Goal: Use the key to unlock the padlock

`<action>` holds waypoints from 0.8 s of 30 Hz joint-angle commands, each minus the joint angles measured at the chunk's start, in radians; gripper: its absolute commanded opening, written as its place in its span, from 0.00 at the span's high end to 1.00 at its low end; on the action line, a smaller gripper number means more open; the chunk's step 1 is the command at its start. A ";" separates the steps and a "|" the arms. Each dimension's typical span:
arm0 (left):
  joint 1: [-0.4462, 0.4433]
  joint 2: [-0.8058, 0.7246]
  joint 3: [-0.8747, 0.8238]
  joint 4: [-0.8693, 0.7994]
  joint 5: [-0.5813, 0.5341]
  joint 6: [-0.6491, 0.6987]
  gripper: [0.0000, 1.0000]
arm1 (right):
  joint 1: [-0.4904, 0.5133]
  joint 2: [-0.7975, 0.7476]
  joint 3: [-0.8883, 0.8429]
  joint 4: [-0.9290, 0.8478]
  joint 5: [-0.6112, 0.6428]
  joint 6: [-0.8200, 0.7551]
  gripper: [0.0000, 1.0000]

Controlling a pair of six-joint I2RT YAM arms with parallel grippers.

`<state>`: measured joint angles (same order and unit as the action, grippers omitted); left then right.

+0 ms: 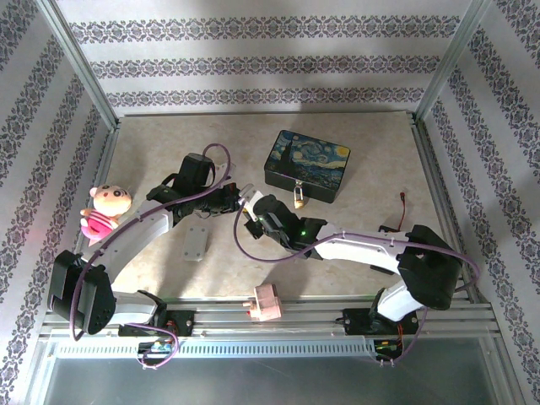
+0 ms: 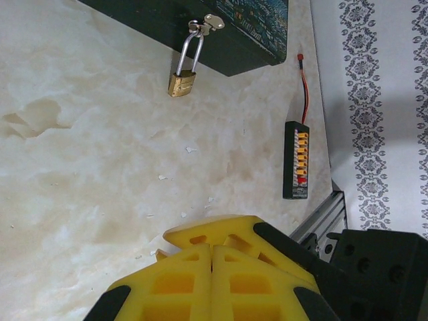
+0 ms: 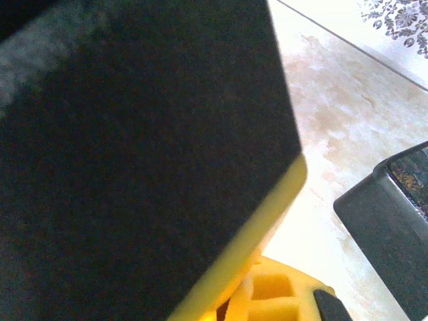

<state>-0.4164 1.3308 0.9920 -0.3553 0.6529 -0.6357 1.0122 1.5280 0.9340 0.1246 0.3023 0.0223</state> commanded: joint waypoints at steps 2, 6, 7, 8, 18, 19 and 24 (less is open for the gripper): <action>0.019 -0.013 0.009 0.015 0.028 -0.016 1.00 | -0.003 -0.008 0.002 0.027 0.014 0.027 1.00; 0.030 -0.032 0.002 0.058 0.023 -0.024 0.71 | -0.011 -0.028 -0.013 0.030 -0.022 0.059 1.00; 0.032 -0.040 -0.001 0.068 0.020 -0.026 0.69 | -0.017 -0.032 -0.016 0.030 -0.040 0.071 1.00; 0.036 -0.049 -0.003 0.079 0.015 -0.027 0.66 | -0.026 -0.040 -0.020 0.030 -0.066 0.085 1.00; 0.085 -0.147 -0.068 0.210 -0.051 -0.039 0.55 | -0.171 -0.107 -0.084 0.088 -0.474 0.258 1.00; 0.089 -0.153 -0.075 0.221 -0.047 -0.034 0.54 | -0.190 -0.113 -0.093 0.104 -0.521 0.274 1.00; 0.097 -0.166 -0.076 0.226 -0.021 0.041 0.51 | -0.295 -0.149 -0.158 0.226 -0.793 0.350 1.00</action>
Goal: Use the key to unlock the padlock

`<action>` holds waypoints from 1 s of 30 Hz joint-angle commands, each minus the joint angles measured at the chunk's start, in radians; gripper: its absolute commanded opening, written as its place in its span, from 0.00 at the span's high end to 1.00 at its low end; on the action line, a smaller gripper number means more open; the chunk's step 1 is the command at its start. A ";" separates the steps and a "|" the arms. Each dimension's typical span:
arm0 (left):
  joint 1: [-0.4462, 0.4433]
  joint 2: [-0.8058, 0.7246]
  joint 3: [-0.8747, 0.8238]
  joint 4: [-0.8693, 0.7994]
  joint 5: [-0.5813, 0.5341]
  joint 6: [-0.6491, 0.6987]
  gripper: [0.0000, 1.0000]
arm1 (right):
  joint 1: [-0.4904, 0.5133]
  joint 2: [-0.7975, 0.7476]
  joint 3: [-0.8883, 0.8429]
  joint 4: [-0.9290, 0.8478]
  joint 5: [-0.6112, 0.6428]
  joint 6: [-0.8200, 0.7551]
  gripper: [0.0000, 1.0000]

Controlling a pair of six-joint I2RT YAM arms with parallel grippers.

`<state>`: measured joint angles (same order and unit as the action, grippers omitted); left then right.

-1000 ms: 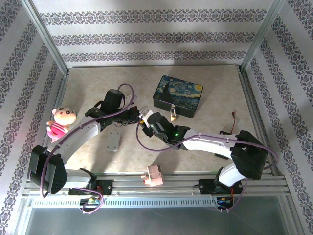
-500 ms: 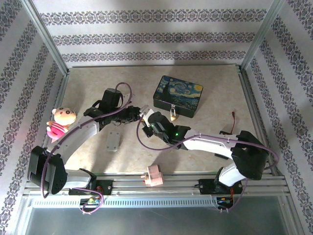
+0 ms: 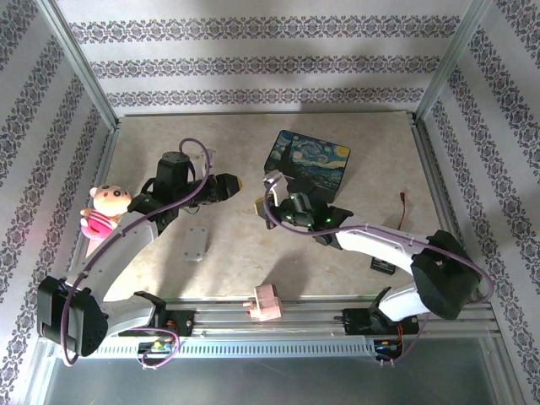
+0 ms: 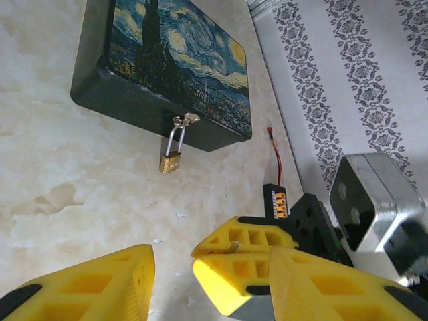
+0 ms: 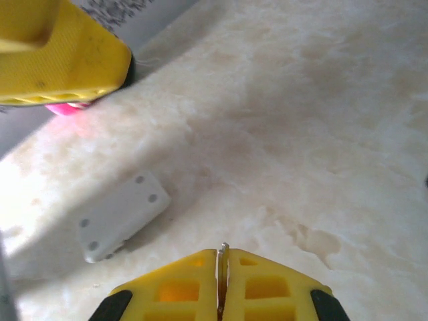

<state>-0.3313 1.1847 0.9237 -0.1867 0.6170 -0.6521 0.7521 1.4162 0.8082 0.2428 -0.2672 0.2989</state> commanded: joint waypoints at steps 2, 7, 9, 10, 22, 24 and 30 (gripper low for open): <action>0.012 -0.019 -0.007 0.064 0.046 0.083 0.51 | -0.055 -0.058 -0.051 0.133 -0.287 0.078 1.00; 0.011 -0.026 -0.051 0.233 0.199 0.083 0.52 | -0.080 -0.092 -0.060 0.133 -0.398 0.070 1.00; 0.012 -0.023 -0.068 0.305 0.239 0.056 0.54 | -0.083 -0.098 -0.057 0.130 -0.417 0.075 1.00; 0.011 -0.020 -0.072 0.326 0.258 0.052 0.55 | -0.082 -0.096 -0.054 0.129 -0.433 0.074 1.00; 0.012 -0.040 -0.065 0.320 0.414 0.186 0.62 | -0.062 -0.190 -0.047 0.004 -0.473 -0.195 1.00; 0.013 -0.056 -0.061 0.296 0.420 0.237 0.62 | -0.062 -0.217 -0.057 -0.021 -0.453 -0.273 1.00; 0.012 -0.063 -0.067 0.300 0.465 0.308 0.68 | -0.065 -0.262 -0.076 -0.034 -0.542 -0.453 1.00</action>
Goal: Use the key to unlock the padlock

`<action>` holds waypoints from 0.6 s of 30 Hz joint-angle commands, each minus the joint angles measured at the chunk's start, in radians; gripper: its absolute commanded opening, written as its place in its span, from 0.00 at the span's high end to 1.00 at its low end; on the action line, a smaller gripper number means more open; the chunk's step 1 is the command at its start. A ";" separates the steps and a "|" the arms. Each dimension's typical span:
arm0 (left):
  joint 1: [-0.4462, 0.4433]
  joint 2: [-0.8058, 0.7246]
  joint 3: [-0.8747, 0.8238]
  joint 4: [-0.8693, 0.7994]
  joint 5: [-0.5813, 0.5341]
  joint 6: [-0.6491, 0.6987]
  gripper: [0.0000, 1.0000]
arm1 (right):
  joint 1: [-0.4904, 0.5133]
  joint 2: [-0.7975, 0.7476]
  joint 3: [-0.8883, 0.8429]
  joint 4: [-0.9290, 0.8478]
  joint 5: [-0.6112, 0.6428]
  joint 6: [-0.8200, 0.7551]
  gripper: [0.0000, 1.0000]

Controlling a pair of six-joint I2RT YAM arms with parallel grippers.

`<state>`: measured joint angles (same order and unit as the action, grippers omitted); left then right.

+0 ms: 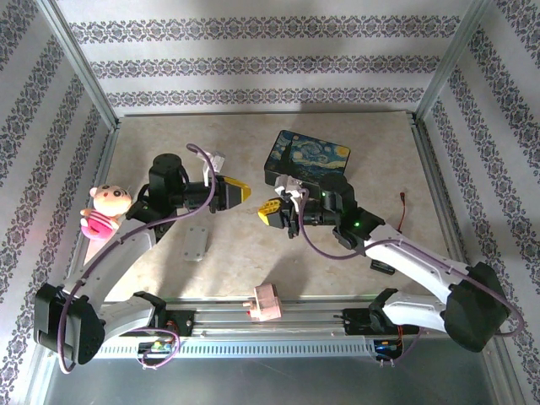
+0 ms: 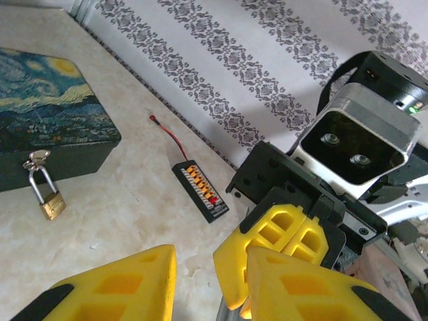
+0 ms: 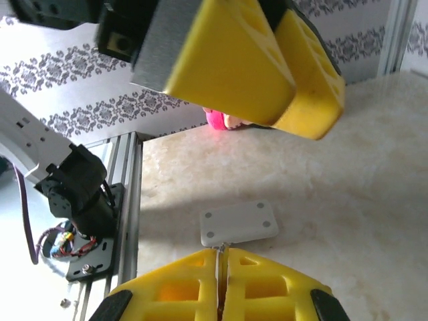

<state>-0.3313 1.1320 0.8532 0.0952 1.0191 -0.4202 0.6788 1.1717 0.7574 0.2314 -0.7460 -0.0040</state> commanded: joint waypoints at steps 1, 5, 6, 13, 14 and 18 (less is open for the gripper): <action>0.012 -0.010 -0.004 0.047 0.079 0.070 0.68 | 0.009 -0.021 -0.029 -0.027 -0.075 -0.182 1.00; 0.011 0.000 -0.050 0.260 0.182 -0.030 0.69 | 0.005 -0.017 -0.026 -0.038 -0.056 -0.196 1.00; 0.009 0.006 -0.062 0.328 0.208 -0.067 0.69 | 0.004 -0.012 -0.019 -0.042 -0.062 -0.192 1.00; -0.020 0.063 -0.110 0.575 0.313 -0.149 0.70 | -0.003 0.049 0.031 -0.043 -0.128 -0.117 1.00; -0.023 0.069 -0.110 0.577 0.312 -0.140 0.71 | -0.007 0.058 0.040 -0.045 -0.141 -0.104 1.00; -0.045 0.088 -0.099 0.565 0.332 -0.094 0.76 | -0.025 0.099 0.082 -0.057 -0.197 -0.043 1.00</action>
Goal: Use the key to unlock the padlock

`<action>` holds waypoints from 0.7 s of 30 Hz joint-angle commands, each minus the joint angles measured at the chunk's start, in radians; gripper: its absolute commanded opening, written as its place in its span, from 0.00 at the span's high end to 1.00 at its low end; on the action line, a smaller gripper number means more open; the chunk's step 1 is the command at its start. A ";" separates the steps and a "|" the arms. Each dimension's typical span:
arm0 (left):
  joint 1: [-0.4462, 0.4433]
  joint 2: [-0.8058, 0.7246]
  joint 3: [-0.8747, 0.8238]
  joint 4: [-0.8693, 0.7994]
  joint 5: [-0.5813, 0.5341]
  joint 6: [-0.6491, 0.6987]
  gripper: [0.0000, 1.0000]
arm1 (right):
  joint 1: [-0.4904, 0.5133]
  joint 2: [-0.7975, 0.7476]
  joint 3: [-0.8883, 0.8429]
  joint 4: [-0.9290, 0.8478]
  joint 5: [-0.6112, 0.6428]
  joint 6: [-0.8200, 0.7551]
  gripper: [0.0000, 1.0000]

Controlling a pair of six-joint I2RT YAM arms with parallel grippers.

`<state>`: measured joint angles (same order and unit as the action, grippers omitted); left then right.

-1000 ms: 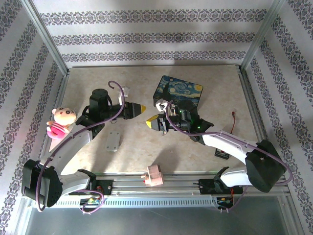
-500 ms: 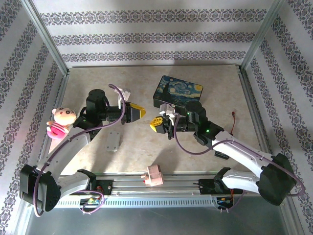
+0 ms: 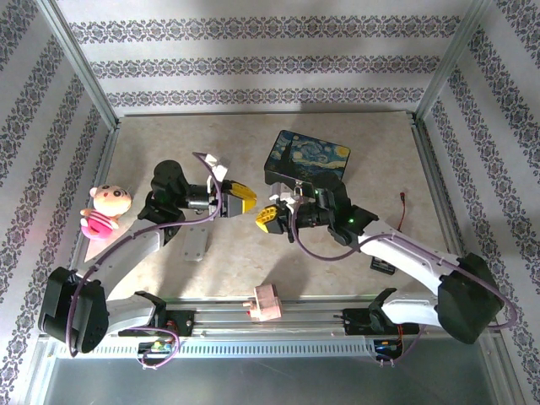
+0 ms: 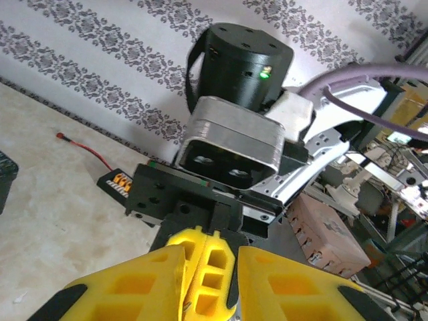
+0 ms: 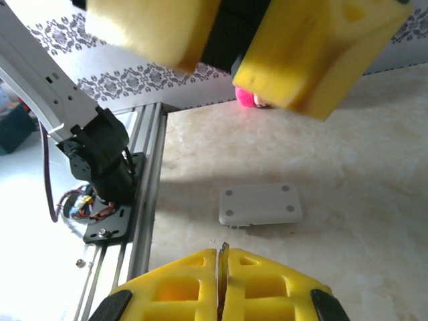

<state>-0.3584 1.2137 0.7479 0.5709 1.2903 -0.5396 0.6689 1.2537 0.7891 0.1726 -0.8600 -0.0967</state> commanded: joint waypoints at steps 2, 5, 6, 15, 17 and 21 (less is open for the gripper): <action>-0.025 0.008 0.015 0.042 0.082 0.064 0.76 | -0.022 0.030 0.065 0.000 -0.095 0.072 1.00; -0.029 0.005 0.025 -0.069 0.123 0.138 0.75 | -0.031 0.047 0.083 -0.009 -0.110 0.096 1.00; -0.028 0.003 0.028 -0.120 0.118 0.175 0.71 | -0.036 0.053 0.087 -0.008 -0.118 0.105 1.00; -0.029 -0.013 0.090 -0.457 -0.085 0.420 0.64 | -0.044 0.082 0.104 -0.010 -0.155 0.131 1.00; -0.028 -0.013 0.080 -0.416 -0.105 0.393 0.61 | -0.044 0.085 0.104 -0.010 -0.159 0.134 1.00; -0.028 -0.008 0.064 -0.325 -0.127 0.336 0.60 | -0.043 0.089 0.103 -0.009 -0.161 0.143 1.00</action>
<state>-0.3786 1.2182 0.8112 0.1886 1.1896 -0.1905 0.6281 1.3346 0.8642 0.1501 -0.9794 0.0322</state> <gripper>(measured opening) 0.404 0.041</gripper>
